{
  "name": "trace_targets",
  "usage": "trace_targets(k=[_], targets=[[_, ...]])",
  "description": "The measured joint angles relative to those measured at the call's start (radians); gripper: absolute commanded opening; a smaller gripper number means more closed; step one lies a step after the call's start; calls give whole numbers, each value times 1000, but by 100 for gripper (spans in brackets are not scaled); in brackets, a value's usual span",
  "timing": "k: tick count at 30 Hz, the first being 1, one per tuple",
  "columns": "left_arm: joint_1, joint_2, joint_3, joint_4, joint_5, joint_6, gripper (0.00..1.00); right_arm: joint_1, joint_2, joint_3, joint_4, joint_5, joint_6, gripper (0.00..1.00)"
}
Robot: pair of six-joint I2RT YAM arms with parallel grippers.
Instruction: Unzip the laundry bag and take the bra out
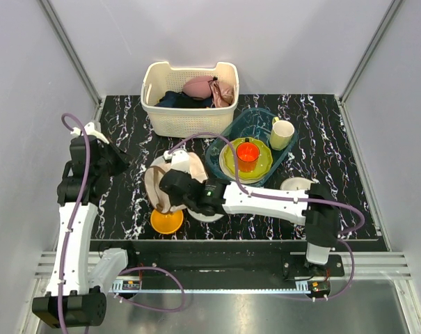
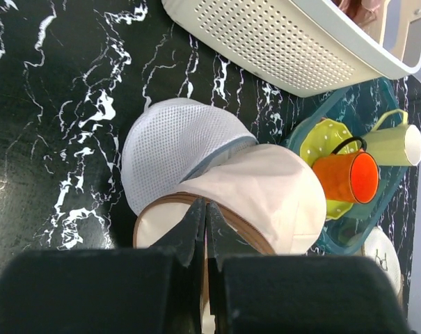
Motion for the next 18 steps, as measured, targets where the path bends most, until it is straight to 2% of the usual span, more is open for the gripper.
trace_targets(k=[4,7,8,11,12,15,18], targets=[[7,-2,-35,27,71,5,1,-15,-66,-21,-18,11,-34,0],[7,-2,-67,55,160,12,23,-92,-180,-48,-52,-106,-60,0],[7,-2,-77,69,193,16,41,-145,-226,-59,-57,-178,-66,0],[7,-3,-92,107,285,25,81,-327,-349,-95,-56,-388,-80,0],[7,-3,-94,120,323,23,98,-409,-392,-113,-54,-467,-87,0],[7,-3,-98,160,426,25,99,-540,-452,-142,-48,-622,-100,0],[7,-4,-123,217,531,17,99,-587,-459,-170,-35,-791,-112,0]])
